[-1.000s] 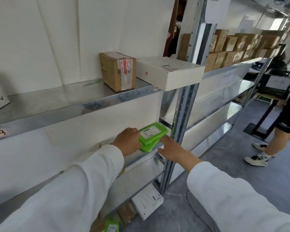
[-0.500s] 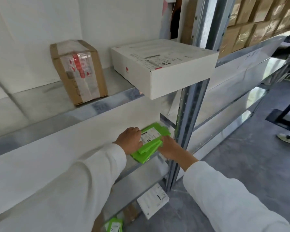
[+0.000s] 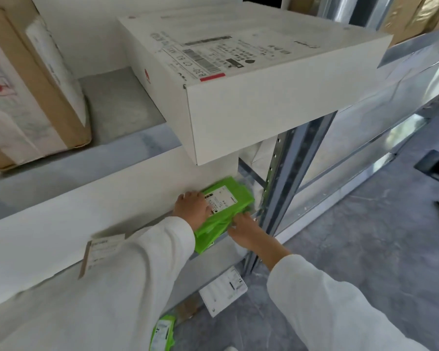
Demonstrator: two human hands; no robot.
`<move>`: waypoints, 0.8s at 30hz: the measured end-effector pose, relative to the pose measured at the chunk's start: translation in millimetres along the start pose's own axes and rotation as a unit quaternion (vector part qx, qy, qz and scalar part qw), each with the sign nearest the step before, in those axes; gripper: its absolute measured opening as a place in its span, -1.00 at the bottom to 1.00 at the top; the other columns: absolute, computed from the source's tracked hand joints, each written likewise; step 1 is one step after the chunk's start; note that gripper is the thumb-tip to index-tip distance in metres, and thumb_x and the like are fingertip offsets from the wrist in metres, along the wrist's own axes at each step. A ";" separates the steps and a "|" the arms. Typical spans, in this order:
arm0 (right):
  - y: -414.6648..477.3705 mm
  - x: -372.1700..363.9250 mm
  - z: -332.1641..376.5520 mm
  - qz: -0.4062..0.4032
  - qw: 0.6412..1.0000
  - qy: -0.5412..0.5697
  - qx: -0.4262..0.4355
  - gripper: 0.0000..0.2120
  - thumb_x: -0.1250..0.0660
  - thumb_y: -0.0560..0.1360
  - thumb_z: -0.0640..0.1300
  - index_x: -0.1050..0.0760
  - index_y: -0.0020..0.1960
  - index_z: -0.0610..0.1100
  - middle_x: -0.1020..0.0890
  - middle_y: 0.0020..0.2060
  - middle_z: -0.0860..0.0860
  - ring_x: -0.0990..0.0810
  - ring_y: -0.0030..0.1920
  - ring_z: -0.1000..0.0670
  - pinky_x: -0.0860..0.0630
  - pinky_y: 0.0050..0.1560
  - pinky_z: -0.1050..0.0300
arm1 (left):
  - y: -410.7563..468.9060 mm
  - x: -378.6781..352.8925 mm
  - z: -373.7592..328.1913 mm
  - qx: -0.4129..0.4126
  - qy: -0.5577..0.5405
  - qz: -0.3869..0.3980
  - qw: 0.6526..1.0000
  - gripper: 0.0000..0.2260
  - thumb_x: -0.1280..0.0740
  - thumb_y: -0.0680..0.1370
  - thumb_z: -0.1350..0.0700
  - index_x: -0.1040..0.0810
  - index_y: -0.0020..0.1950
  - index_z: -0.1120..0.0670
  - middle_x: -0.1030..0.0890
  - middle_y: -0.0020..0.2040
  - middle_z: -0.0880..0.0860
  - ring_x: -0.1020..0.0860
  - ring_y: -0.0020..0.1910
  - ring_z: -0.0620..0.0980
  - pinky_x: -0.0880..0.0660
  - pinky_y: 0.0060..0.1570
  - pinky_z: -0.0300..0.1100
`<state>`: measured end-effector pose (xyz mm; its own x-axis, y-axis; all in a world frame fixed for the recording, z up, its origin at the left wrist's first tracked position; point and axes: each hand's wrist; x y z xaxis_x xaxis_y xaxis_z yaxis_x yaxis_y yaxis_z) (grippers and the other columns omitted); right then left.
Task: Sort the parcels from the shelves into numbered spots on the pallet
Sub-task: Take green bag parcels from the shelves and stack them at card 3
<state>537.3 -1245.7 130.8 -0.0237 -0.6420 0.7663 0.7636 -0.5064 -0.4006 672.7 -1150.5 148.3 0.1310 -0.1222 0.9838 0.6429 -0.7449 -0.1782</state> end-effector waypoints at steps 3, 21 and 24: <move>11.2 -2.2 3.8 0.010 0.999 0.032 -0.022 -0.68 -0.12 0.59 -0.13 -0.41 0.29 -0.23 -0.43 0.22 -0.18 -0.44 0.14 -0.14 -0.43 0.13 0.05 | 4.6 -8.9 4.8 0.047 -0.051 0.033 0.997 -0.48 -0.14 0.60 -0.15 -0.34 0.35 0.24 -0.43 0.31 0.20 -0.41 0.29 0.17 -0.37 0.25 0.00; 3.3 -6.0 15.4 0.021 0.903 0.394 -0.170 -0.55 -0.28 0.57 -0.21 -0.10 0.32 -0.18 -0.46 0.28 -0.16 -0.54 0.20 -0.23 -0.60 -0.02 -0.18 | -19.4 -26.4 -10.9 0.231 -0.305 0.068 0.921 -0.70 -0.14 0.64 0.17 -0.59 0.11 0.32 -0.61 0.12 0.28 -0.56 0.14 0.21 -0.44 0.07 -0.07; -1.9 0.6 1.4 0.019 0.919 0.370 -0.131 -0.52 -0.29 0.56 -0.21 -0.09 0.34 -0.18 -0.46 0.30 -0.16 -0.51 0.24 -0.20 -0.55 0.13 -0.17 | -28.5 -32.8 -17.1 0.287 -0.457 0.049 0.841 -0.73 -0.27 0.59 0.14 -0.63 -0.03 0.35 -0.65 0.00 0.29 -0.62 0.01 0.19 -0.52 0.03 -0.05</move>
<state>536.7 -1244.3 132.8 -0.5073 -0.8287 0.2364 0.5932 -0.5348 -0.6018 637.1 -1136.4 121.5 0.5610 0.5851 0.5856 0.8191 -0.2900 -0.4950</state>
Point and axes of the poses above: each hand's wrist, its own y-axis towards the middle knuckle, its own x-axis out of the back of the hand, z = x × y
